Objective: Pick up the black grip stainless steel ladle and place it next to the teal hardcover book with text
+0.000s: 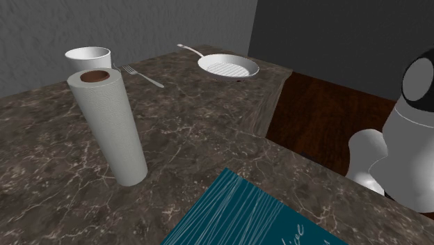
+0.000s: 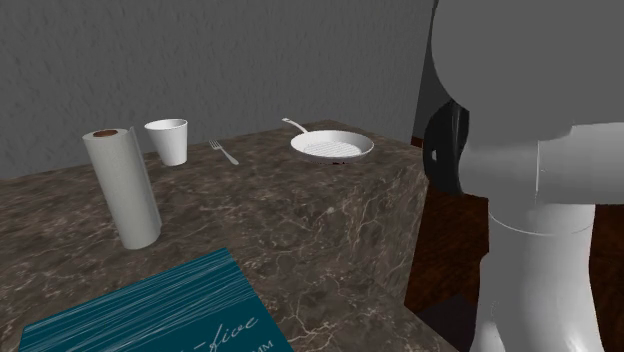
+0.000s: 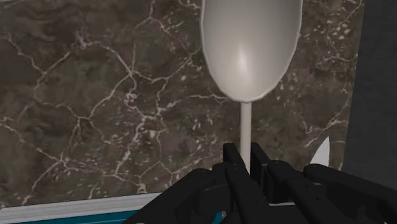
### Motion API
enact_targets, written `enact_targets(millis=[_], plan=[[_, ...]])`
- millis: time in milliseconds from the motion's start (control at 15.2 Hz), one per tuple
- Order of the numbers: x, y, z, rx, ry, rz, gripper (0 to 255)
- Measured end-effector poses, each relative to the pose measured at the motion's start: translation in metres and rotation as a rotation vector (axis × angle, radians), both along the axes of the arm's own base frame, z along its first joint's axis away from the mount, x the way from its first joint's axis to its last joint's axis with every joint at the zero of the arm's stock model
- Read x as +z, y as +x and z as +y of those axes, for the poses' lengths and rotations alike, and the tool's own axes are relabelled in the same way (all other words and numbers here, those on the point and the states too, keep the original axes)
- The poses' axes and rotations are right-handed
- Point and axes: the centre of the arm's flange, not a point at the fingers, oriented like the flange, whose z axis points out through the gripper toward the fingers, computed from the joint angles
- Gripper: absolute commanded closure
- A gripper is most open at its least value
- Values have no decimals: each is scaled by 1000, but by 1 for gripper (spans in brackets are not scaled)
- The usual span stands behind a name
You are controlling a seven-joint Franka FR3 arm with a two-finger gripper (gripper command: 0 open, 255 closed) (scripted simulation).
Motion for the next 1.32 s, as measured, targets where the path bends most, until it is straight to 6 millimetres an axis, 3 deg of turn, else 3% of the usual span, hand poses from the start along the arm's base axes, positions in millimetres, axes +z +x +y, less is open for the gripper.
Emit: enact_targets(millis=[330,462,1320], plan=[[1,-60,23,-5,3,-1,255],[-7,-70,26,-5,2,-4,255],[-76,-75,27,-6,2,-5,255]])
